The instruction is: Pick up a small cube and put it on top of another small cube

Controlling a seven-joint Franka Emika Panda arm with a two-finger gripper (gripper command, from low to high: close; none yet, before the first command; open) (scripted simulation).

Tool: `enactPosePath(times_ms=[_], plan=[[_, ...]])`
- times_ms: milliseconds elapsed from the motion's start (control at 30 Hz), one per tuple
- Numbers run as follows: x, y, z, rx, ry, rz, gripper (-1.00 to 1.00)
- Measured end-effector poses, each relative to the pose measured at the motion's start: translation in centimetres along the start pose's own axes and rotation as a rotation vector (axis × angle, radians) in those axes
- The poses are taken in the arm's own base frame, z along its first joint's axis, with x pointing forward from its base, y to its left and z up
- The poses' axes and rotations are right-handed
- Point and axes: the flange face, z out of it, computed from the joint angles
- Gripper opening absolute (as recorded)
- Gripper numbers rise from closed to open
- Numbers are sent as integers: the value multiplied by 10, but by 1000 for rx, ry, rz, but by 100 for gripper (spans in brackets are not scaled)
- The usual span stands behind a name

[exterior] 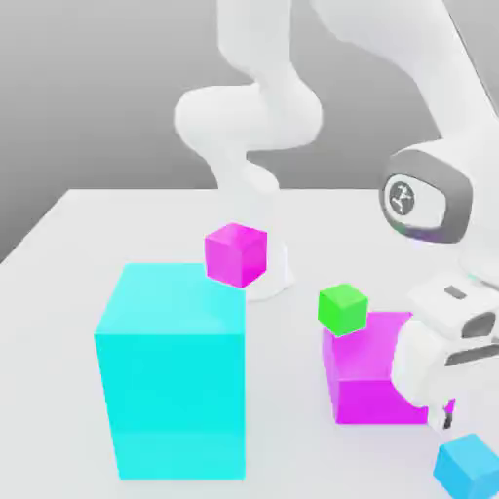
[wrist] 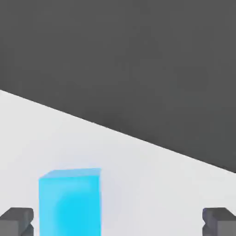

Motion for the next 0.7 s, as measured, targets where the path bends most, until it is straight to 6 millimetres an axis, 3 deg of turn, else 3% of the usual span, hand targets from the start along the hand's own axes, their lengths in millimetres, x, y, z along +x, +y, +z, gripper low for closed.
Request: enactPosePath(times_ms=[133, 167, 367, 433, 533, 700], plan=[[-7, -3, 60, -4, -18, -8, 0], [-8, -3, 69, -5, -18, -8, -100], [-9, -3, 74, -4, -18, -9, -100], [-8, -4, 58, -3, -19, -8, -100], [-7, -3, 18, -5, -18, -8, -100], [22, 39, -40, -61, 25, 54, -100]])
